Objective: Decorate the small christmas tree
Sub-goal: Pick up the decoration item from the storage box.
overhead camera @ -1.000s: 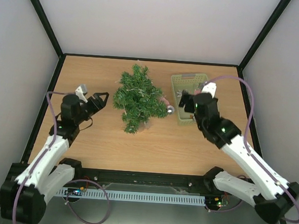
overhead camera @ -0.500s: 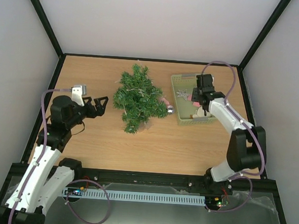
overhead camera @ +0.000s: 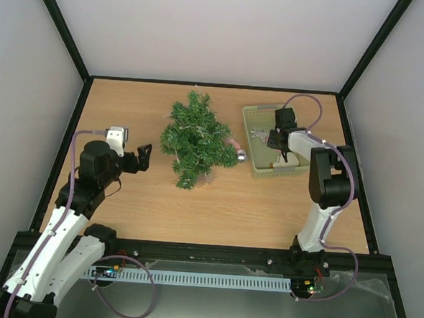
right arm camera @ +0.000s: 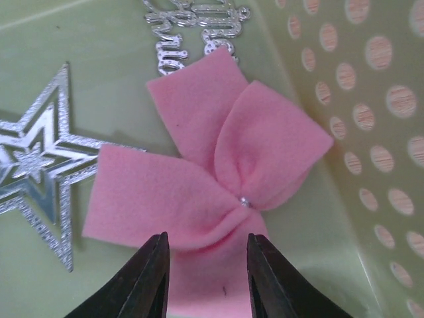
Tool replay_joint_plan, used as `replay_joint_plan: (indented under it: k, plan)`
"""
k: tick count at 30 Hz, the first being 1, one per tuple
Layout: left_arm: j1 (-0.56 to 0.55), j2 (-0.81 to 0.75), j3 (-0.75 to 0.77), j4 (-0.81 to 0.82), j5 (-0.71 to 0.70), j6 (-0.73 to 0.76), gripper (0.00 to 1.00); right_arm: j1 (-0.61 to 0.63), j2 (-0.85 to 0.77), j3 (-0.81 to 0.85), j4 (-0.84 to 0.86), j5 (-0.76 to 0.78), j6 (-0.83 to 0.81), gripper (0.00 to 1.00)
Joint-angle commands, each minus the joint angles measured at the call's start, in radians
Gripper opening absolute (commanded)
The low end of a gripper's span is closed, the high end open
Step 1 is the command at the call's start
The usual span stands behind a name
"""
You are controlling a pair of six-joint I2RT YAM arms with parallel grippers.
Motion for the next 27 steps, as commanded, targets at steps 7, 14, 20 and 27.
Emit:
replay_joint_plan:
  k: [7, 14, 20, 27]
  plan:
    - [-0.001, -0.009, -0.008, 0.001, -0.075, 0.02, 1.0, -0.039, 0.072, 0.026, 0.055, -0.025, -0.035, 0.13]
    - [0.001, 0.002, 0.008, -0.023, -0.105, 0.021, 1.0, -0.039, -0.049, -0.034, 0.079, -0.018, -0.075, 0.02]
    - [0.001, 0.032, 0.024, -0.061, -0.173, -0.032, 1.0, -0.036, -0.276, -0.164, 0.158, -0.019, -0.117, 0.02]
    - [0.002, 0.02, 0.1, -0.11, -0.122, -0.016, 1.0, 0.004, -0.519, -0.234, 0.125, -0.067, -0.162, 0.02]
